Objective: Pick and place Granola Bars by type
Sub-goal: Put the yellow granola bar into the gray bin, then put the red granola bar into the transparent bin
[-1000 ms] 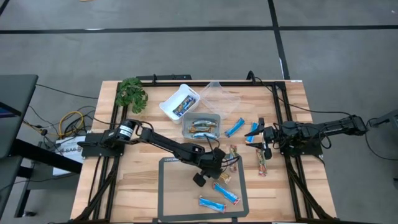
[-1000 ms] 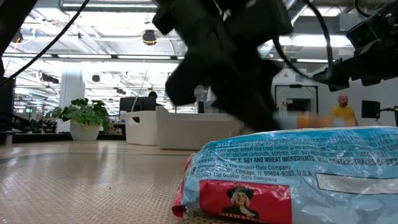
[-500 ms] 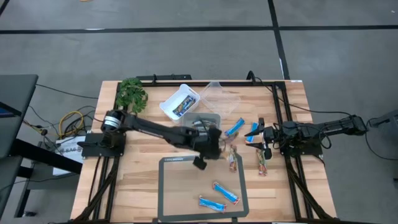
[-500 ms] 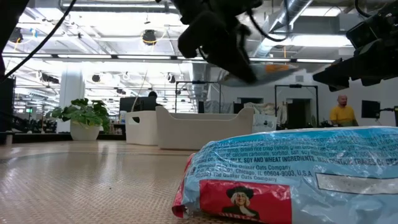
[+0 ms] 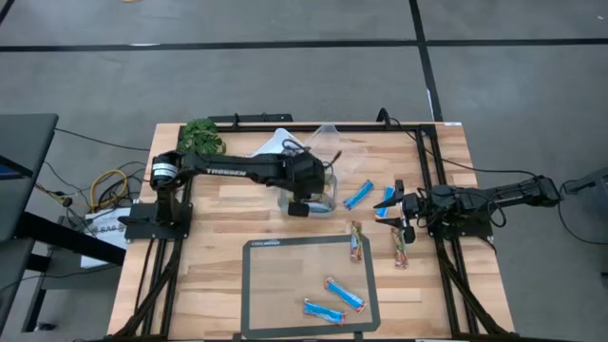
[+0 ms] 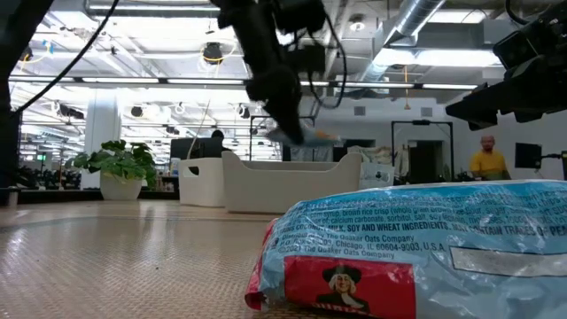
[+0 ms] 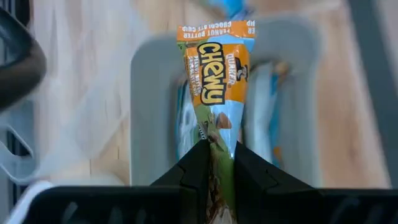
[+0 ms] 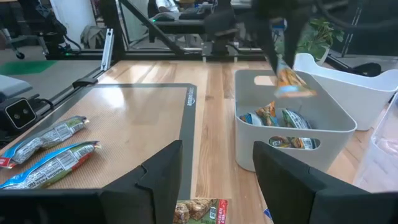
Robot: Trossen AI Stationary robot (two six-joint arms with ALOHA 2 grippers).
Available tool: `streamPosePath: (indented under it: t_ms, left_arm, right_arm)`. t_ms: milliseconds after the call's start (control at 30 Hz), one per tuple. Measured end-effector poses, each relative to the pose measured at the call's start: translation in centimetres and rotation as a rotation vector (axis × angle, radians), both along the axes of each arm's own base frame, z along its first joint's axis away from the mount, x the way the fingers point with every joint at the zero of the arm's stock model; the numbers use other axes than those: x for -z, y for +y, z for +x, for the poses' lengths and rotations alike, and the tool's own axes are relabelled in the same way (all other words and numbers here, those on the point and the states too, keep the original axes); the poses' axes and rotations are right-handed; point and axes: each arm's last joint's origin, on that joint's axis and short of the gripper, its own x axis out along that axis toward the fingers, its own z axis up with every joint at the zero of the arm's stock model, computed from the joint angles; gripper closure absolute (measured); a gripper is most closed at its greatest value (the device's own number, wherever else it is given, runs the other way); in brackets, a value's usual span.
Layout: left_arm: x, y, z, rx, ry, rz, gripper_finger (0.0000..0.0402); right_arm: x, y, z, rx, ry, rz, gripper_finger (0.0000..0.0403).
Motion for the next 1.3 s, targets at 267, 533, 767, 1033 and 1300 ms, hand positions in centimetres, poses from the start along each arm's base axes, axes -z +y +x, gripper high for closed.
streamPosePath:
  t_ms: [267, 533, 767, 1033, 1300]
  left_arm:
    - [3.0, 1.2, -0.4, -0.069, -0.018, -0.105, 0.0358]
    - [3.8, 1.2, -0.3, -0.096, -0.065, -0.152, 0.0357]
    - [3.8, 1.1, -0.3, -0.109, -0.069, -0.177, 0.0296]
    - [2.7, -0.3, -0.1, -0.027, -0.110, -0.129, 0.0229]
    - [0.3, -5.6, -0.5, 0.284, -0.150, -0.041, 0.0224]
  right_arm:
    - [0.0, 0.0, 0.0, 0.000, 0.000, 0.000, 0.0212]
    - [0.0, 0.0, 0.0, 0.000, 0.000, 0.000, 0.0212]
    - [0.0, 0.0, 0.0, 0.000, 0.001, 0.000, 0.0212]
    - [0.0, 0.0, 0.0, 0.000, 0.000, 0.000, 0.0212]
    - [0.0, 0.0, 0.0, 0.000, 0.000, 0.000, 0.0212]
